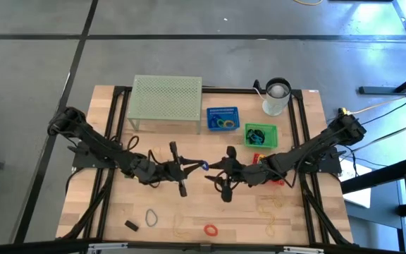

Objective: Pick & Place Office Desk Supplies
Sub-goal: Put the blue spring keychain into the blue bin

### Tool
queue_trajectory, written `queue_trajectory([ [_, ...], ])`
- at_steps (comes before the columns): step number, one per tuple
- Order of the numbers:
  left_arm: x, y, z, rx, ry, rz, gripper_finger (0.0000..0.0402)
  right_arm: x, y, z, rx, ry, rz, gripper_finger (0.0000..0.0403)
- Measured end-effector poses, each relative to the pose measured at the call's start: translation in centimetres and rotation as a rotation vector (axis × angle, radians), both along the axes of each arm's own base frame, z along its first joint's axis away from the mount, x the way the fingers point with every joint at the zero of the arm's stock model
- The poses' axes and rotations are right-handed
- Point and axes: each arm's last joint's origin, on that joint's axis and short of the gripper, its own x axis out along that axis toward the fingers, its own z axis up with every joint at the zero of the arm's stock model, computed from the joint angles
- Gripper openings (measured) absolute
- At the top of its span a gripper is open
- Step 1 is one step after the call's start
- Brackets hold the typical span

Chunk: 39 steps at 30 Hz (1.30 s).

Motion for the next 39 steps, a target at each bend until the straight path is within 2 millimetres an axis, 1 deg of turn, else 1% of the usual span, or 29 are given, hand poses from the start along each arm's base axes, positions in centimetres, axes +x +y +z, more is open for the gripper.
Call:
queue_trajectory([
  [9,0.3,-0.1,-1.3,-0.028,0.031,0.005,0.0013,0.9,0.5,-1.3,-0.036,-0.01,0.021,0.0171],
  [12,0.2,-0.1,-1.7,-0.044,0.035,0.009,0.0013,1.0,0.6,-1.2,-0.048,-0.023,0.053,0.0171],
  [21,0.1,-0.1,-2.0,-0.061,0.047,0.01,0.0013,1.1,0.6,-0.7,-0.073,-0.066,0.043,0.0171],
  [27,0.1,-0.1,-2.0,-0.064,0.05,0.009,0.0013,1.2,0.5,-0.7,-0.036,-0.075,0.033,0.0165],
  [29,0.1,-0.1,-2.0,-0.065,0.05,0.009,0.0013,1.2,0.5,-0.7,-0.032,-0.075,0.032,0.0152],
  [31,0.1,-0.1,-2.0,-0.065,0.051,0.007,0.0013,1.2,0.5,-0.7,-0.032,-0.075,0.032,0.0132],
  [33,0.1,-0.1,-2.0,-0.065,0.05,0.006,0.0013,1.2,0.5,-0.7,-0.032,-0.075,0.032,0.0104],
  [37,0.1,-0.1,-2.0,-0.065,0.051,0.006,0.0013,1.2,0.5,-0.7,-0.024,-0.076,0.03,0.0033],
  [39,0.1,-0.1,-2.0,-0.065,0.051,0.006,0.0013,1.2,0.5,-0.7,-0.001,-0.079,0.013,0.0014],
])
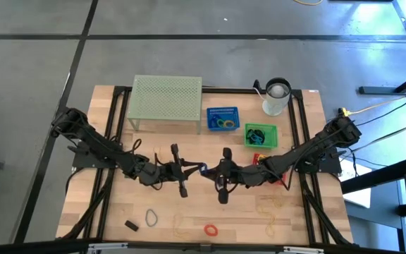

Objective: Pick & Place Office Desk Supplies
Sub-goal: Put the blue spring keychain into the blue bin

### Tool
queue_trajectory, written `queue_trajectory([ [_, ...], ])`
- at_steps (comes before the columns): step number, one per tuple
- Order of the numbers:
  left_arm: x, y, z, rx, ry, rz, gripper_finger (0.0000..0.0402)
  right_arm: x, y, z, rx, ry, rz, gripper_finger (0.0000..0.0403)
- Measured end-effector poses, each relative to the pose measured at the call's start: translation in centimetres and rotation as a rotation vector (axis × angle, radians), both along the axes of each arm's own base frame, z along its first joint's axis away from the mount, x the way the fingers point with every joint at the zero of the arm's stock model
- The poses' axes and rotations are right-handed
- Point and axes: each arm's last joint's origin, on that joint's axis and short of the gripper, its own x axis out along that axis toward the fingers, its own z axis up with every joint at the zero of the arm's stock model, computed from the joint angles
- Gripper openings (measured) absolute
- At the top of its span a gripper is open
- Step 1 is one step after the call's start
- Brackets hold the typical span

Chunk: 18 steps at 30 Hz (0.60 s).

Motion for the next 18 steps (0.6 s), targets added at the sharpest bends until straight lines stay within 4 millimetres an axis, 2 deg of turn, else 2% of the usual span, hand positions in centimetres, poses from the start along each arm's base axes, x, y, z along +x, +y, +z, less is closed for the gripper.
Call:
queue_trajectory([
  [5,-0.1,-0.2,0.0,-0.013,-0.002,-0.011,0.0013,0.0,-0.1,0.0,0.093,-0.012,-0.056,0.0028],
  [9,-0.2,-0.2,0.0,-0.023,-0.008,0.019,0.002,0.0,-0.1,0.0,0.116,-0.015,-0.063,0.0011],
  [14,-0.6,-0.2,0.3,-0.052,-0.036,0.147,0.007,0.4,-1.0,0.0,0.149,-0.02,-0.101,0.001],
  [18,-1.3,-0.3,1.1,-0.044,-0.055,0.195,0.012,0.7,-2.5,-0.2,0.152,0.021,-0.138,0.001],
])
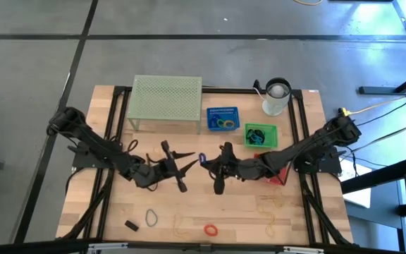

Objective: Pick & Place Office Desk Supplies
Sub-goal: Put the blue spring keychain into the blue bin

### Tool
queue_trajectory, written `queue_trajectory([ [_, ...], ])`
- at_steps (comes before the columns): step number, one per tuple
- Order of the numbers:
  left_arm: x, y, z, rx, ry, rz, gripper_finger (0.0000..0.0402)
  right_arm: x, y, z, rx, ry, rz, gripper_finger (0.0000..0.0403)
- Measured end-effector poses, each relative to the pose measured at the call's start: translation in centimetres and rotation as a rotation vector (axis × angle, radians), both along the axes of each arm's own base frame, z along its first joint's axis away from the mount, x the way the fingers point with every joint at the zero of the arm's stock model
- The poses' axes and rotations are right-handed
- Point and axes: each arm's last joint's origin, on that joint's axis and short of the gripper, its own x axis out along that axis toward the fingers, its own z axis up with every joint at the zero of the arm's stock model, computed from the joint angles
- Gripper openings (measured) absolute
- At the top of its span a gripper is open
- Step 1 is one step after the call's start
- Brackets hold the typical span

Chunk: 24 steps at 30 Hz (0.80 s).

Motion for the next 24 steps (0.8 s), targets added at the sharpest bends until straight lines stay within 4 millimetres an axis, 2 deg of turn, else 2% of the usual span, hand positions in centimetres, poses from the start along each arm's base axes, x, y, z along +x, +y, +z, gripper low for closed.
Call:
queue_trajectory([
  [5,-0.8,-0.1,0.4,0.022,0.035,-0.013,0.0163,0.0,-3.1,-0.1,0.007,0.1,-0.076,0.001],
  [11,-1.5,0.3,0.6,0.022,0.076,-0.013,0.0175,-0.3,-8.2,-0.9,-0.032,0.274,-0.225,0.001],
  [18,-2.3,2.8,2.3,-0.028,0.059,0.023,0.0176,-1.3,-15.0,-2.6,-0.051,0.507,-0.374,0.001],
  [24,-3.1,4.8,3.2,-0.12,0.072,-0.067,0.0176,-1.9,-19.1,-2.7,-0.033,0.549,-0.38,0.001],
])
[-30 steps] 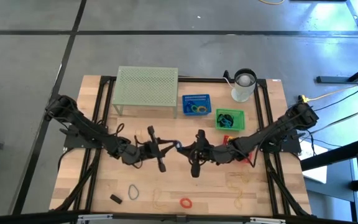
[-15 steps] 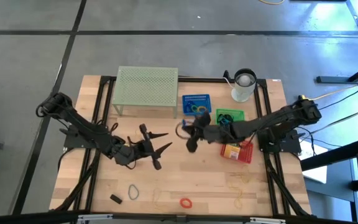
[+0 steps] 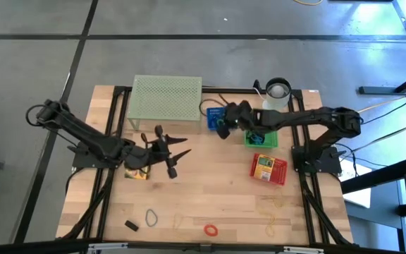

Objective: Pick & Place Office Desk Supplies
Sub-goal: Put the blue spring keychain into the blue bin

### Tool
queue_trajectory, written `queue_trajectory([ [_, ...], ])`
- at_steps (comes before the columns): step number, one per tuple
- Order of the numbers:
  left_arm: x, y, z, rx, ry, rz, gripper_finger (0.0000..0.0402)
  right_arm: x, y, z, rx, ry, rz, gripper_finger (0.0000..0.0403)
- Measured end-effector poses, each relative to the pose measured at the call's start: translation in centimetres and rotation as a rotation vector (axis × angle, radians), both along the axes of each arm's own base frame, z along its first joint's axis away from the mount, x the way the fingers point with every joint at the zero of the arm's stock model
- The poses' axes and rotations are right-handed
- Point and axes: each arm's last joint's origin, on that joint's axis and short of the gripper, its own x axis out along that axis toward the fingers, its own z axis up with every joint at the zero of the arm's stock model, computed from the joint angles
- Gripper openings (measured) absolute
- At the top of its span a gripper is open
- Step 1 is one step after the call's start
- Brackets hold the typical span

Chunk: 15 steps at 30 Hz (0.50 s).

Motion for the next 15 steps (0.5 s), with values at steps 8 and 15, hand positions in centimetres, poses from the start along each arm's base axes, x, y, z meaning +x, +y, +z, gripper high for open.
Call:
queue_trajectory([
  [8,-0.3,1.3,-0.1,-0.019,0.044,0.017,0.0174,-0.2,-1.4,-0.2,0.082,-0.032,-0.04,0.0013],
  [15,-0.4,1.4,-0.4,-0.01,0.075,0.021,0.0173,-0.3,-1.4,-0.2,0.094,-0.04,-0.059,0.0053],
])
